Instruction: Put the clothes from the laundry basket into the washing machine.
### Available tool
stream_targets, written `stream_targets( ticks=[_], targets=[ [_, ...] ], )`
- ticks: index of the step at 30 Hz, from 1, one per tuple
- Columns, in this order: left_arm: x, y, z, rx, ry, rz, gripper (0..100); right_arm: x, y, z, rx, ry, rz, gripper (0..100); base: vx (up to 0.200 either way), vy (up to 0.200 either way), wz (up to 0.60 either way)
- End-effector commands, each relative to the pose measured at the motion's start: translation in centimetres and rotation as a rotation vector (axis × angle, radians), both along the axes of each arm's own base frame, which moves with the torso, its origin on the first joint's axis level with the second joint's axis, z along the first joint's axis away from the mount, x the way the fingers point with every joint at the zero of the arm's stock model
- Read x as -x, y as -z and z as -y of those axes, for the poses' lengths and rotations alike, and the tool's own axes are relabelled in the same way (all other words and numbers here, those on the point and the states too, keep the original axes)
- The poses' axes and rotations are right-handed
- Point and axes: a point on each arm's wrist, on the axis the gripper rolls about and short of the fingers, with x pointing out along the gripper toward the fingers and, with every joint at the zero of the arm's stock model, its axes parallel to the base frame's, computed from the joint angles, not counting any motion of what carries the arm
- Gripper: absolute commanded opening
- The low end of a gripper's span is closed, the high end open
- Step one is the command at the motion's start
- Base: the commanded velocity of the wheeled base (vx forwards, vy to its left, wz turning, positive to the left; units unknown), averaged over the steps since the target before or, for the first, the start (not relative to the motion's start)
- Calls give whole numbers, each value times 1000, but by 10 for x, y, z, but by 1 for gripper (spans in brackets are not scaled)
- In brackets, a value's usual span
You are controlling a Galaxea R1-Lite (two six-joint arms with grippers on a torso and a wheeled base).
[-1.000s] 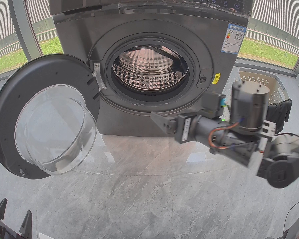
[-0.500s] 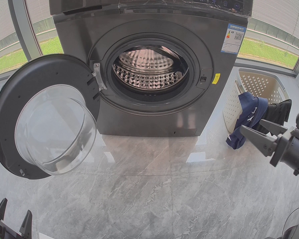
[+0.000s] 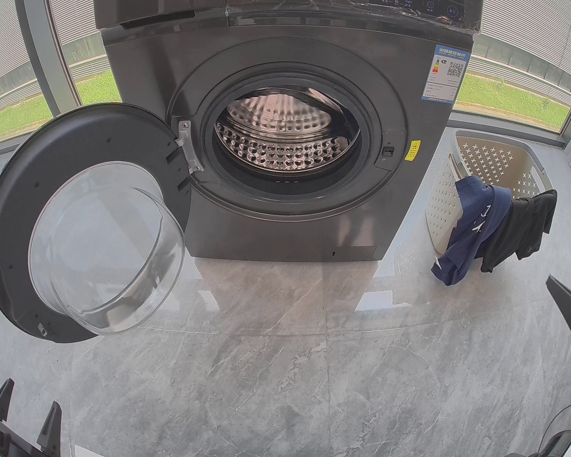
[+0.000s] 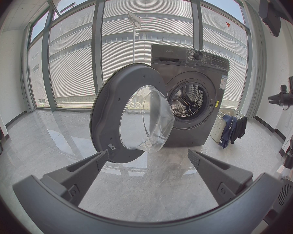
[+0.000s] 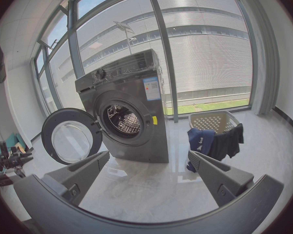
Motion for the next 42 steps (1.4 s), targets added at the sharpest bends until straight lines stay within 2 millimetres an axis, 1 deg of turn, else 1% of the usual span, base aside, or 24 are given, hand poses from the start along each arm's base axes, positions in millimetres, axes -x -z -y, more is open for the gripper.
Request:
stream_targets(
  ticks=[1, 2, 4, 8, 15, 16, 17, 18, 19, 24, 30, 31, 32, 33, 35, 37, 38, 39, 42],
  targets=[
    [0, 5, 0, 0, 0, 0, 100, 46, 29, 22, 2, 113, 43, 100, 0, 0, 0],
    [0, 5, 0, 0, 1, -1, 100, 48, 30, 22, 3, 117, 43, 100, 0, 0, 0],
    [0, 5, 0, 0, 0, 0, 100, 59, 48, 24, 34, 124, 58, 100, 0, 0, 0],
    [0, 5, 0, 0, 1, -1, 100, 68, 76, 22, 99, 120, 71, 100, 0, 0, 0],
    [0, 5, 0, -12, 0, -1, 100, 73, 99, 19, 137, 147, 56, 100, 0, 0, 0],
    [0, 5, 0, -12, 0, -1, 100, 73, 99, 19, 137, 147, 56, 100, 0, 0, 0],
    [0, 5, 0, -20, 3, -1, 100, 78, 111, 19, 144, 146, 13, 100, 0, 0, 0],
    [0, 5, 0, -20, 3, -1, 100, 78, 111, 19, 144, 146, 13, 100, 0, 0, 0],
    [0, 5, 0, -18, 6, -1, 100, 82, 116, 20, 135, 151, -2, 100, 0, 0, 0],
    [0, 5, 0, -23, 3, -1, 100, 83, 115, 21, 113, 182, -1, 100, 0, 0, 0],
    [0, 5, 0, -20, 4, -3, 100, 85, 116, 19, 102, 64, 12, 100, 0, 0, 0],
    [0, 5, 0, -17, 6, -1, 100, 84, 116, 20, 102, 106, -2, 100, 0, 0, 0],
    [0, 5, 0, -15, 6, -1, 100, 83, 116, 22, 102, 205, -23, 100, 0, 0, 0],
    [0, 5, 0, -17, 6, -1, 100, 83, 115, 23, 103, 269, -37, 100, 0, 0, 0],
    [0, 5, 0, -18, 7, -3, 100, 84, 116, 25, 84, 338, -63, 100, 0, 0, 0],
    [0, 5, 0, -17, 6, -1, 100, 86, 118, 24, 57, 278, -51, 100, 0, 0, 0],
    [0, 5, 0, -17, 6, -1, 100, 86, 119, 23, 63, 273, -56, 100, 0, 0, 0],
    [0, 5, 0, -17, 6, -1, 100, 84, 122, 22, 74, 227, -46, 100, 0, 0, 0],
    [0, 5, 0, -15, 6, -3, 100, 84, 122, 23, 78, 257, -34, 100, 0, 0, 0]
  ],
)
